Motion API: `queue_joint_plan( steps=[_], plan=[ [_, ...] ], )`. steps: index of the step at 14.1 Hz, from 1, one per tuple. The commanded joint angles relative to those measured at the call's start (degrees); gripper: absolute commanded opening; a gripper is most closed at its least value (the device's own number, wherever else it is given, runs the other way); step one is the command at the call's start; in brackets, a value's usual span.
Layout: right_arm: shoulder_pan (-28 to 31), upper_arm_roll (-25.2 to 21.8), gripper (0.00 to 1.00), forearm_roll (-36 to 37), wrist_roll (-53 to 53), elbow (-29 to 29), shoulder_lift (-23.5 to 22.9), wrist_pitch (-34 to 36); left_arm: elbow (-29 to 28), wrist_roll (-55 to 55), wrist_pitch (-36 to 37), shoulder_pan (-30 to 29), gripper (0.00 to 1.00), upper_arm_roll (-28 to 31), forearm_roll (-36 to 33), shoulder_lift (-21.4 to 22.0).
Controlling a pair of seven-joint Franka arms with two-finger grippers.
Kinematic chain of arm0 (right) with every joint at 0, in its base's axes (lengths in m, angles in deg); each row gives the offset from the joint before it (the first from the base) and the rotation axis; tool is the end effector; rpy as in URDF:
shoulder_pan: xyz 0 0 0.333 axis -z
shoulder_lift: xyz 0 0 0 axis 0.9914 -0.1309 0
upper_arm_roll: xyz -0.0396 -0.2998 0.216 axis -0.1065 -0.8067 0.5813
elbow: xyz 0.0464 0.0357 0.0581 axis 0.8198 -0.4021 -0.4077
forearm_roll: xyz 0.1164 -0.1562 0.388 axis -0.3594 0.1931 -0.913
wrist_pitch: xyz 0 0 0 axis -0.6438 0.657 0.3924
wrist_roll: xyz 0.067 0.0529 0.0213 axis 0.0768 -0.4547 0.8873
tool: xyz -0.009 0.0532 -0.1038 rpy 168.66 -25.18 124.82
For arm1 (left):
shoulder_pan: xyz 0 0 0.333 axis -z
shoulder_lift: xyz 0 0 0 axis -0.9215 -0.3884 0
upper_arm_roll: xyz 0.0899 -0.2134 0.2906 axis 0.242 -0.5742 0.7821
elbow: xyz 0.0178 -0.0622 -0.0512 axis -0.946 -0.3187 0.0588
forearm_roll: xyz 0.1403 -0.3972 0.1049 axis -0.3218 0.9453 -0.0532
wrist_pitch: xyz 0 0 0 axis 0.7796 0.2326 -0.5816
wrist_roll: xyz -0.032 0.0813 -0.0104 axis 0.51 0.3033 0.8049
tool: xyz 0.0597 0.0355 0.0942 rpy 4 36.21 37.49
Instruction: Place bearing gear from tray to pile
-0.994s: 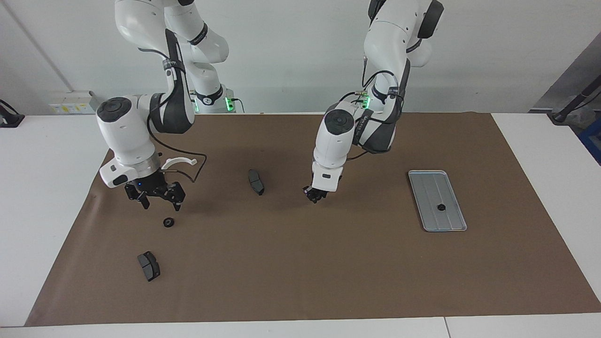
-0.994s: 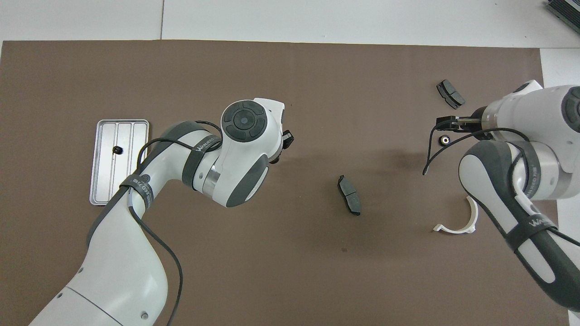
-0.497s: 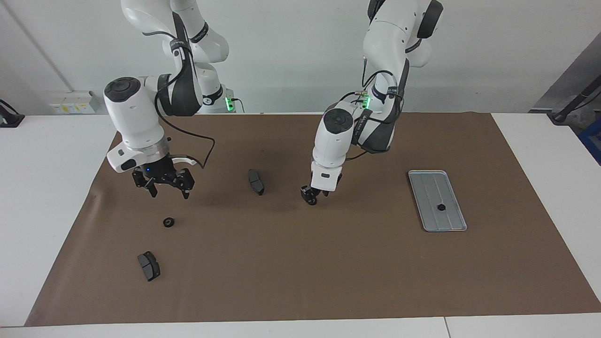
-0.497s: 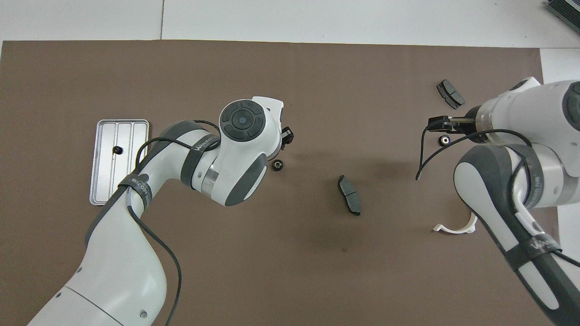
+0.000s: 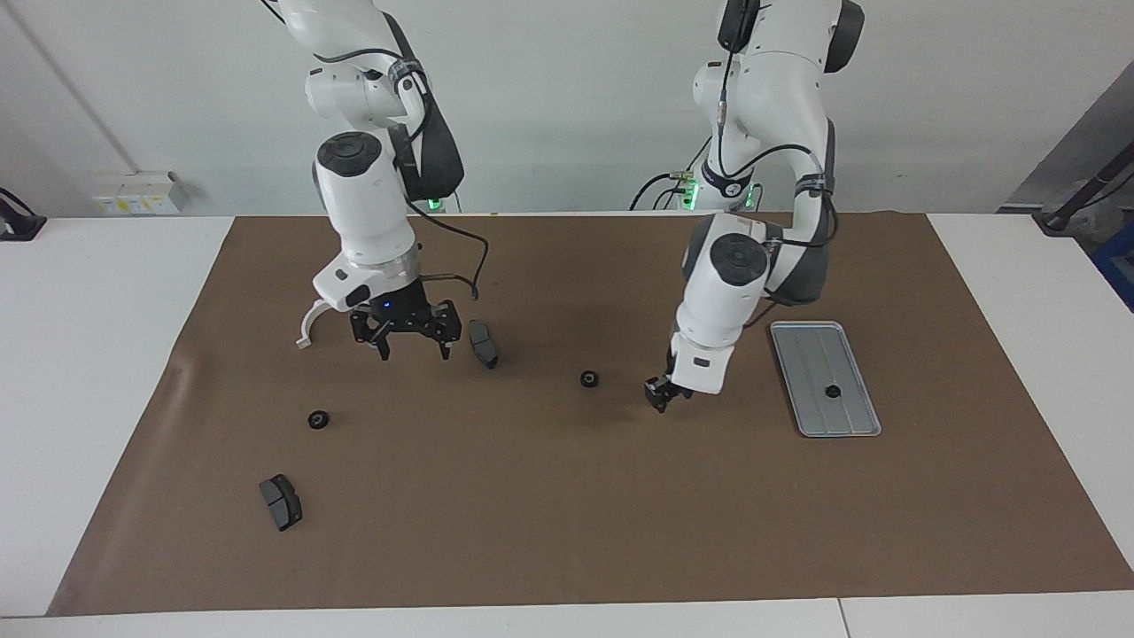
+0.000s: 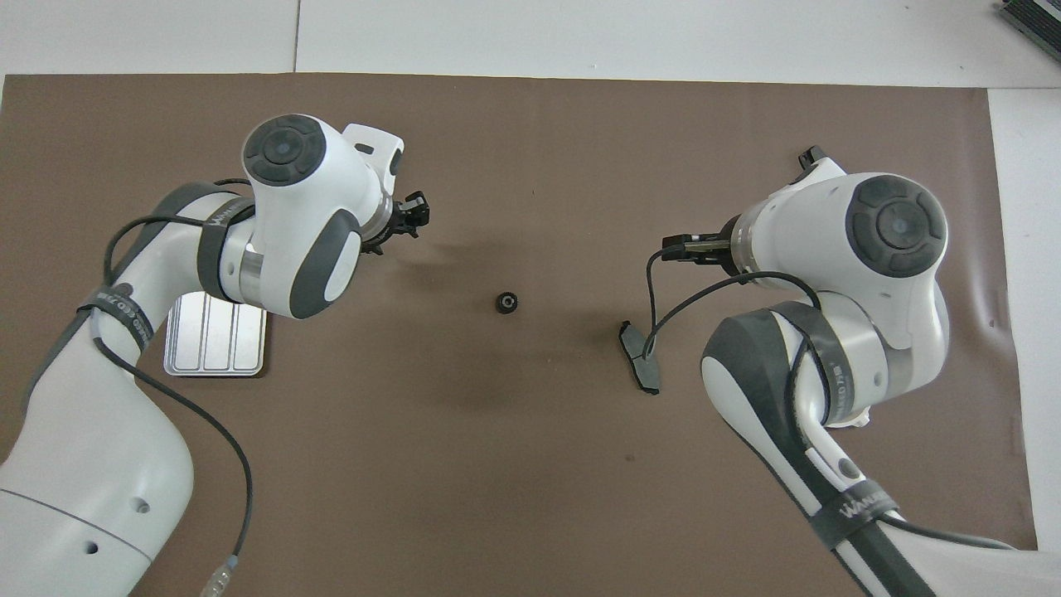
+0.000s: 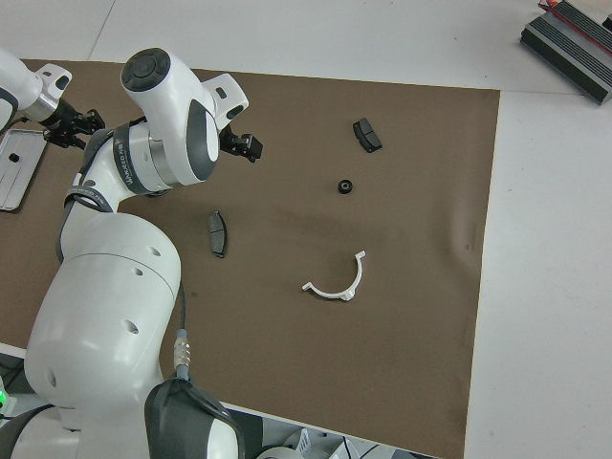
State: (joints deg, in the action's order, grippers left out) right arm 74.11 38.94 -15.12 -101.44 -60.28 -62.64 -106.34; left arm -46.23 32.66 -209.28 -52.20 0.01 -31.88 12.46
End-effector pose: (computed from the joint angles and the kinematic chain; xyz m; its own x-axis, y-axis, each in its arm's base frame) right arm 0.6294 0.1893 0.4637 0.9830 -0.0370 0.1799 -0.0292 -0.9985 -0.0456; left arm 0.6964 -0.2494 0.3718 0.9340 0.3571 0.0109 0.3555 -0.9320 0.0708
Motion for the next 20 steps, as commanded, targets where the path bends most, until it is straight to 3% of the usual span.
queue_joint_plan(
  steps=[1, 9, 12, 18, 20],
  plan=[
    [-4.6, -0.1, 1.0, -0.7, -4.9, 5.5, -5.1, 0.8, -0.5, 10.6, 2.1, -5.7, 0.57, -0.4, 1.0, 1.0],
    [-15.8, -0.2, 1.0, 5.0, -16.9, 8.3, -14.4, -6.2, -2.7, 36.5, 2.6, -18.2, 0.54, -0.1, 0.9, 1.8],
    [-18.3, -0.1, 1.0, 11.9, -24.5, 10.8, -18.4, -7.1, -4.2, 39.3, 3.3, -19.8, 0.54, -0.1, 0.6, 2.6],
    [-20.6, -0.1, 1.0, 12.0, -25.2, 14.4, -24.0, -9.4, -9.6, 44.8, 2.3, -22.6, 0.51, 0.0, 0.3, 4.6],
    [-20.5, -0.1, 0.92, 12.1, -25.3, 14.3, -24.2, -9.9, -10.2, 45.3, 2.5, -23.0, 0.51, 0.0, 0.3, 4.7]
  ],
)
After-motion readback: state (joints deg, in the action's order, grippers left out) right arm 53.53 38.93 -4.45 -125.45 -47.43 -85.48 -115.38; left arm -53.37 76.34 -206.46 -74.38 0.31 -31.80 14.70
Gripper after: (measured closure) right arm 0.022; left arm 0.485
